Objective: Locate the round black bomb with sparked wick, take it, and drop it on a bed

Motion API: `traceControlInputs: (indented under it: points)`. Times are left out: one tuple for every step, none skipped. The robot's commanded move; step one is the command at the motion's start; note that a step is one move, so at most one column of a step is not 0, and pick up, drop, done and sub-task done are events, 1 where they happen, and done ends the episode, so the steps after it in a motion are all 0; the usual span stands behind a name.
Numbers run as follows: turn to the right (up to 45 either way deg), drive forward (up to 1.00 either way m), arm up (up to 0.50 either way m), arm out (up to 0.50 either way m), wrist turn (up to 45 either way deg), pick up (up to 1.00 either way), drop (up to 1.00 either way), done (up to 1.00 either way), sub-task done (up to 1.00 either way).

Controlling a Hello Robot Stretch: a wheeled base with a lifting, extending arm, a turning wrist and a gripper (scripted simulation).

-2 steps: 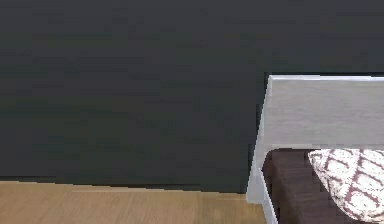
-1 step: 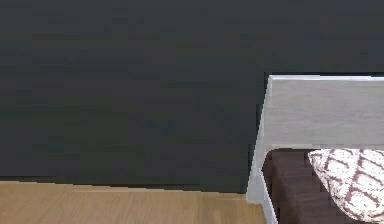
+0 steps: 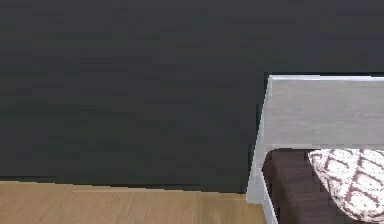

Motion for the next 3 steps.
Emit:
traceControlInputs:
  points:
    - [0.0,0.00,0.00,0.00,45.0,0.00,0.00,0.00,0.00]
    - [0.0,0.00,0.00,0.00,33.0,0.00,0.00,0.00,0.00]
    - [0.0,0.00,-0.20,0.00,0.0,0.00,0.00,0.00,0.00]
